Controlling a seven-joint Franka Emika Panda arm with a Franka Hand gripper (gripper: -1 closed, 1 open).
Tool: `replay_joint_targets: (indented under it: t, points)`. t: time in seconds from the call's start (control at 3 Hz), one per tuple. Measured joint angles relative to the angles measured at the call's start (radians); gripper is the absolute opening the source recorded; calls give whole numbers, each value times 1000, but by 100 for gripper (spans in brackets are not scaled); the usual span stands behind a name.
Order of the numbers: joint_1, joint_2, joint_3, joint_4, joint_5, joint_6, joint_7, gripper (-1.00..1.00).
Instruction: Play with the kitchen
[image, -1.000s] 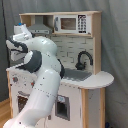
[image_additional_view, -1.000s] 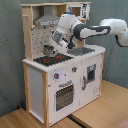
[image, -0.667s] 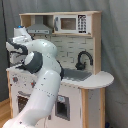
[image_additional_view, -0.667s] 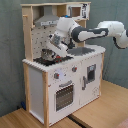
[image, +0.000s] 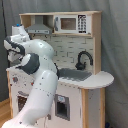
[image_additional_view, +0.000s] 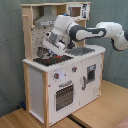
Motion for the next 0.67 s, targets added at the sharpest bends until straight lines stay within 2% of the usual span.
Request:
replay_joint_targets:
  t: [0.33, 0.67]
  points:
    - [47, 33, -29, 76, -20, 0, -42, -100]
    - [73, 55, -67, 123, -36, -71, -46, -100]
